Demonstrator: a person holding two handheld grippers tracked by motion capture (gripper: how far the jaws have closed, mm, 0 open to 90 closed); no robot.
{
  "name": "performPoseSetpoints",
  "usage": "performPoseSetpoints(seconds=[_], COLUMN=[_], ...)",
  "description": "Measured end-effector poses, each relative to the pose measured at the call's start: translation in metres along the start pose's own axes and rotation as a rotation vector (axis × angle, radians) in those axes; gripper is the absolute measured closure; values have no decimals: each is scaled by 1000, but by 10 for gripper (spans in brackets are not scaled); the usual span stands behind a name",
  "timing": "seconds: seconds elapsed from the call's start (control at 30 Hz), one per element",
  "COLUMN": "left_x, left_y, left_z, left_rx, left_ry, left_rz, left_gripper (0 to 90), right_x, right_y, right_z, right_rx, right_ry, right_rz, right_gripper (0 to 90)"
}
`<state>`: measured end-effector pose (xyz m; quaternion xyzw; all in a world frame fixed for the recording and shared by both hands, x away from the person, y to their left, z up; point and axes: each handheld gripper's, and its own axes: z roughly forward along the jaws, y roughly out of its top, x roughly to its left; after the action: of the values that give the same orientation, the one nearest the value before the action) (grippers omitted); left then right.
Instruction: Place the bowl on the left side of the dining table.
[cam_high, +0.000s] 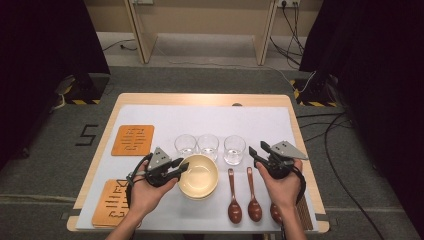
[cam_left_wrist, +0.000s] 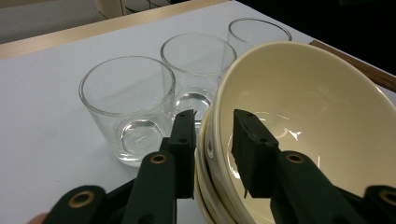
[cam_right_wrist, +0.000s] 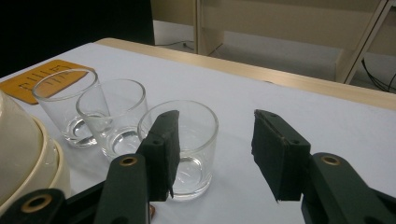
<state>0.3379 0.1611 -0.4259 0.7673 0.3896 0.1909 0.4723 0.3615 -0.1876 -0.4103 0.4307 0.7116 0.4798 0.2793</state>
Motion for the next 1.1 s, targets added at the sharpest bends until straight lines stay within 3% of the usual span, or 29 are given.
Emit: performPoseSetpoints(seconds=[0.7, 0.8, 0.93, 1.03, 1.1], left_x=[-7, -11, -10, -10, -14], left_y=[3, 2, 2, 4, 7], left_z=[7, 7, 6, 3, 3], left_rx=[27, 29, 20, -3, 7], left_ry=[67, 96, 93, 67, 92], left_rz=[86, 125, 136, 106, 157], left_gripper=[806, 818, 821, 830, 831], right_x=[-2, -2, -3, -4, -4], right_y=[-1, -1, -1, -1, -1], right_z=[1, 1, 0, 0, 0], right_rx=[0, -3, -5, -6, -7], right_ry=[14, 15, 16, 18, 19], right_rz=[11, 10, 12, 13, 14], right_gripper=[516, 516, 515, 515, 515])
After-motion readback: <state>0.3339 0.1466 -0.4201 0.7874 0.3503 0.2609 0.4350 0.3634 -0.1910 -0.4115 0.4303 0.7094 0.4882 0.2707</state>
